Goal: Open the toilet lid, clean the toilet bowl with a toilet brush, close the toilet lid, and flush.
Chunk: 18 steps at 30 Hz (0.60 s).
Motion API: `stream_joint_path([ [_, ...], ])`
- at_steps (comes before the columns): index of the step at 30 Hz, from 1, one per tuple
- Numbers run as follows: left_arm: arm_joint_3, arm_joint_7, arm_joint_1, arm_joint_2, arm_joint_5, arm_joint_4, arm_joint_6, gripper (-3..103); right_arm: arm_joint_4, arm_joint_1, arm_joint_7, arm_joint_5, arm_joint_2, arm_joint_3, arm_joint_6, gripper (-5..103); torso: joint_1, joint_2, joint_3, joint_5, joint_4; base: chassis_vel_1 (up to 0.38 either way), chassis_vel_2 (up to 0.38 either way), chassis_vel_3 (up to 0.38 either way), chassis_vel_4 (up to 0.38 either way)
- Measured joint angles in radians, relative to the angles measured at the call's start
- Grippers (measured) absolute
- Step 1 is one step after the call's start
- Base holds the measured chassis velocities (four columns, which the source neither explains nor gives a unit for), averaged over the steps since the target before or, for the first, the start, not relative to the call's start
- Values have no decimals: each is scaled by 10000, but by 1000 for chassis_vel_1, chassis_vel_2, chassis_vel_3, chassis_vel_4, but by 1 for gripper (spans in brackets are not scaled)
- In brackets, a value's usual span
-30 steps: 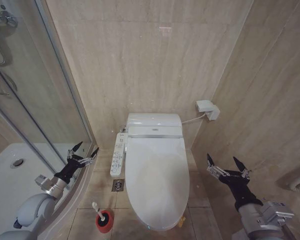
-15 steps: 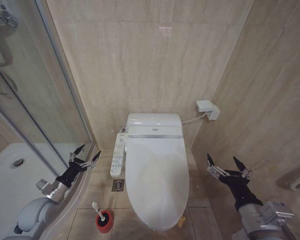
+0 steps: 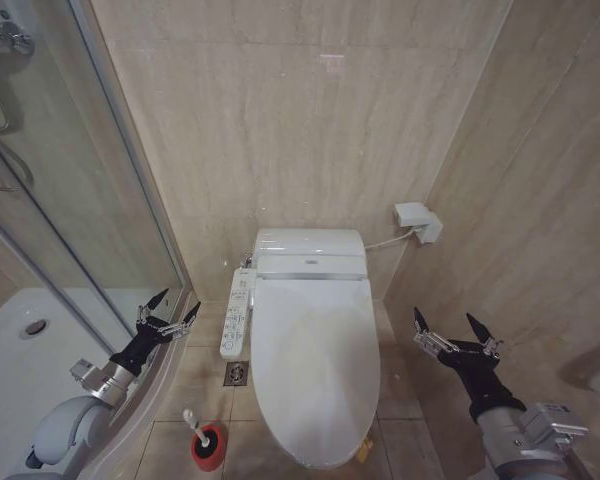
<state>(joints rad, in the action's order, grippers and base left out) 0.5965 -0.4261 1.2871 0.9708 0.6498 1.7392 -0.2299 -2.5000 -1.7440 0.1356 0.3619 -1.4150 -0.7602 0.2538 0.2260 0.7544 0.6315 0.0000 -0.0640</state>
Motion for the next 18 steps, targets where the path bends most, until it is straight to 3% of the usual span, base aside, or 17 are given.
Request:
stream_joint_path([
  [18, -12, -65, -29, -9, 36, -119, -81, 100, 0, 0, 0, 0, 1, 0, 0, 100, 0, 0, 0, 1, -2, -40, 38, 40, -50],
])
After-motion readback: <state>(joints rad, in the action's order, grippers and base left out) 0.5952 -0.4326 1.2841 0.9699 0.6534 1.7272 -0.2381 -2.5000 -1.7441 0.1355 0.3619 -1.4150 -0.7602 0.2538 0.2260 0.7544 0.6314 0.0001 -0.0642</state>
